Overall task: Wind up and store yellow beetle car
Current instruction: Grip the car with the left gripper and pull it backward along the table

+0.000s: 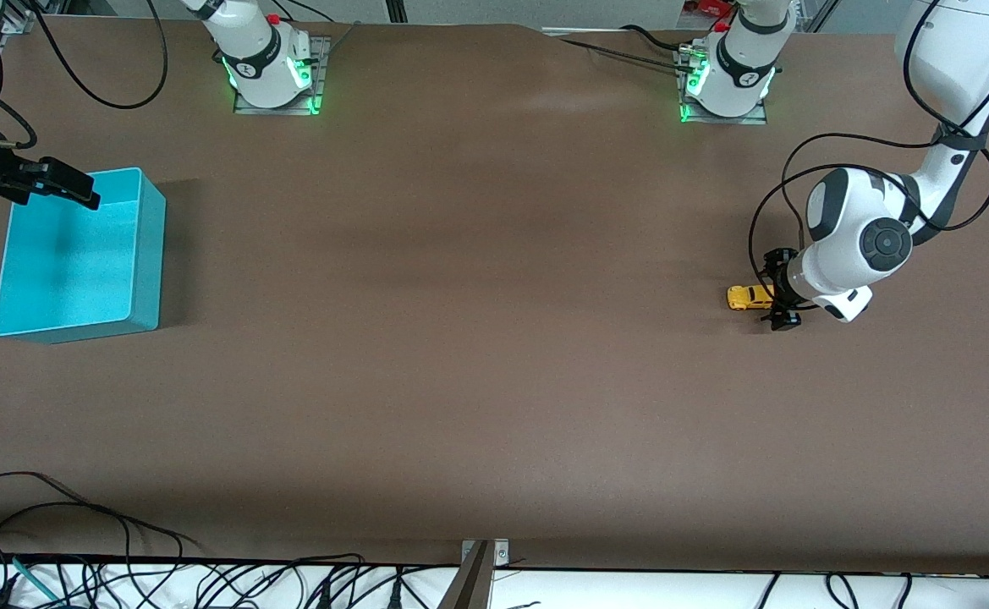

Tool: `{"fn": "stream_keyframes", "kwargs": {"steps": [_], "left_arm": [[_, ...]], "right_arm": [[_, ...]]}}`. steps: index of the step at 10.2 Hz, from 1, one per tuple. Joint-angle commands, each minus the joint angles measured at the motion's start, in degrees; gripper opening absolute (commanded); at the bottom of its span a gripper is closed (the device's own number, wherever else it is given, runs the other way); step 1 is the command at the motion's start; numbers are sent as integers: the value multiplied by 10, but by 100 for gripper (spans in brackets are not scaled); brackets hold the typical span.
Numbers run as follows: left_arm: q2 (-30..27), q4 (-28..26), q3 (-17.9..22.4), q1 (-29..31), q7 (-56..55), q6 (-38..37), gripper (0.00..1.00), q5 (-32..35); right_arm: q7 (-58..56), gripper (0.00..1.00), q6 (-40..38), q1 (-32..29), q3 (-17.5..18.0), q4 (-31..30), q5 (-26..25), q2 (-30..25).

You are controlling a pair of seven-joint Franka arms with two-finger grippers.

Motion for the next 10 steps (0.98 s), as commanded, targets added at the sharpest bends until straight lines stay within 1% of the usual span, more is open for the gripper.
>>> {"fn": "stream_keyframes", "kwargs": {"steps": [1, 2, 3, 6, 7, 8, 10], "left_arm": [[3, -3, 0, -1, -17, 5, 48, 19], [2, -3, 0, 0, -13, 4, 16, 19], [2, -3, 0, 0, -10, 3, 0, 19], [1, -2, -1, -1, -9, -2, 0, 19], [-6, 4, -2, -2, -12, -18, 0, 18], [-14, 9, -24, -2, -17, -38, 0, 15], [-19, 10, -54, -2, -58, -40, 0, 10]], "right_arm": [[-1, 100, -9, 1, 2, 14, -5, 6], [-1, 100, -9, 1, 2, 14, -5, 6], [-1, 100, -9, 1, 2, 14, -6, 6], [-1, 100, -9, 1, 4, 14, -7, 6], [-1, 100, -9, 1, 6, 14, -7, 5], [-1, 100, -9, 1, 9, 14, -9, 5], [-1, 100, -9, 1, 10, 14, -9, 5]]}}
